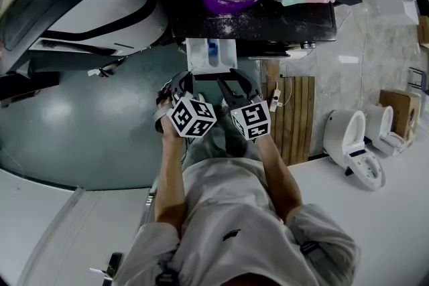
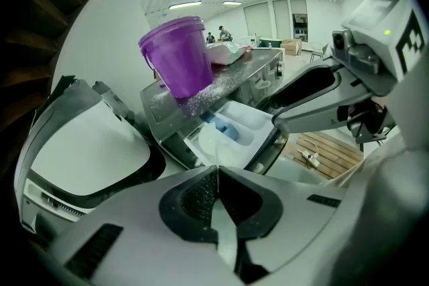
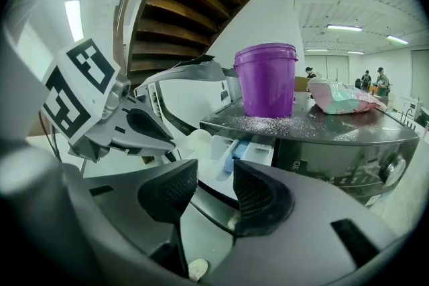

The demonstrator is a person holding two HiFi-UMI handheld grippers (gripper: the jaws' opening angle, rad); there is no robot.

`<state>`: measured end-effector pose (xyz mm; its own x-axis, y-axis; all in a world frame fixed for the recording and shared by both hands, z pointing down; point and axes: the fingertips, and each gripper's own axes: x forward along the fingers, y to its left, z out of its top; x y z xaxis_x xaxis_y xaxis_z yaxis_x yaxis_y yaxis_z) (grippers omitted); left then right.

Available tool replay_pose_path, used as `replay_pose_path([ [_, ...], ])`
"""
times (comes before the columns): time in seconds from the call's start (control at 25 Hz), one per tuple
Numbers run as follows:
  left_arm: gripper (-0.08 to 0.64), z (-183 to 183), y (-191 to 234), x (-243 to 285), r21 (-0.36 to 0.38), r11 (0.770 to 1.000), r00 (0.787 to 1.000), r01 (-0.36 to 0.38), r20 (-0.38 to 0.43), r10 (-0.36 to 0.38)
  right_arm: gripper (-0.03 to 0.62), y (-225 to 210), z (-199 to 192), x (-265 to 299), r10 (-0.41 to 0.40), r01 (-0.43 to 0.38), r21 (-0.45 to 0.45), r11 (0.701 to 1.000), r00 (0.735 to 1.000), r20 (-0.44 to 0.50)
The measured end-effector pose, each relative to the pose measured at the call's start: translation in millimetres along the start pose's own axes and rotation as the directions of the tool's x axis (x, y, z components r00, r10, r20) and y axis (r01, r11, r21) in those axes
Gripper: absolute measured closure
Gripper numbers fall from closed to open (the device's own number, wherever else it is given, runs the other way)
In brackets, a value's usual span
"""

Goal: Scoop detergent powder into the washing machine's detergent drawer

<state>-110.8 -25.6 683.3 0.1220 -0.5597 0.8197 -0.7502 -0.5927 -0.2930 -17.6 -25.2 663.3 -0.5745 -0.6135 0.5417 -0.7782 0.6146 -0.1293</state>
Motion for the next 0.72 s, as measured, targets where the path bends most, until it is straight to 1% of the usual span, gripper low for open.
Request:
replay_pose_path([
  [0.16, 0.545, 0.7, -1.8, -2.4, 0.014, 1.000, 1.000, -0.001, -0.004, 0.001, 0.426, 1.1, -0.2, -1.2, 0.001, -0.001, 0.000, 1.000, 1.000, 0.000],
  [0.6, 0.545, -0.2, -0.1, -3.9, -0.004, 1.000, 1.000, -0.009, -0.004, 0.009, 0.425, 0.9, 0.2, -3.9, 0.003, -0.004, 0.007, 1.000, 1.000, 0.012],
  [0.72, 0.545, -1.9, -2.3, -2.3, 0.003, 1.000, 1.000, -0.005, -0.013, 0.005, 0.425, 1.3, 0.1, -4.4, 0.002, -0.002, 0.006, 1.000, 1.000, 0.009],
])
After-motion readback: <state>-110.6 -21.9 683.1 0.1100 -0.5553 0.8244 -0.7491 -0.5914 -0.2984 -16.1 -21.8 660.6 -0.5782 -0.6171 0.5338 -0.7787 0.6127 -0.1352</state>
